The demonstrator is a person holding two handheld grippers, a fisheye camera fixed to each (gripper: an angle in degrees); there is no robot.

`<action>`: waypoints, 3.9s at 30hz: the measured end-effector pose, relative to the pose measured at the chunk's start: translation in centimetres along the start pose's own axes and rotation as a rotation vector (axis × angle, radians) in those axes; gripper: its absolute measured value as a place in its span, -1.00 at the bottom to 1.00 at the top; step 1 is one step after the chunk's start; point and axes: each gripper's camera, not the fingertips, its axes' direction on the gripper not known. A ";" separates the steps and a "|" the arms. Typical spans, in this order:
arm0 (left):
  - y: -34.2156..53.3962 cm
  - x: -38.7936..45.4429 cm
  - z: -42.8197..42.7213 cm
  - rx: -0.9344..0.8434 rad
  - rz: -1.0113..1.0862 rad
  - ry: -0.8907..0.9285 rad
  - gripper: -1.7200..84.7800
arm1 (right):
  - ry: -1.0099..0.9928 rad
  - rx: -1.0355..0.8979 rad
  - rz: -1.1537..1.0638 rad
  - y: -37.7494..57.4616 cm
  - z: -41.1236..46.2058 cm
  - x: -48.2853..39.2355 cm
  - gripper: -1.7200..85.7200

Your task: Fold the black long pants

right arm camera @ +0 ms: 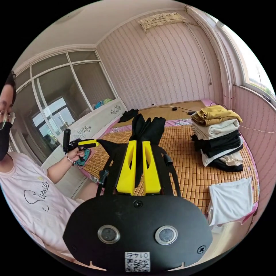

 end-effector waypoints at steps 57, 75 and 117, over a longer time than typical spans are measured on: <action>51.3 -29.9 -11.1 -0.295 -1.093 -0.300 -0.98 | 0.565 -0.426 0.577 11.5 12.1 20.2 -0.85; 37.4 -35.7 5.6 -0.578 -0.762 -0.327 -0.74 | 0.481 -0.579 0.400 1.6 38.9 17.9 -0.75; 42.0 -33.1 6.0 -0.382 -0.855 -0.272 -0.95 | 0.086 -0.694 0.112 1.1 53.5 2.7 -0.71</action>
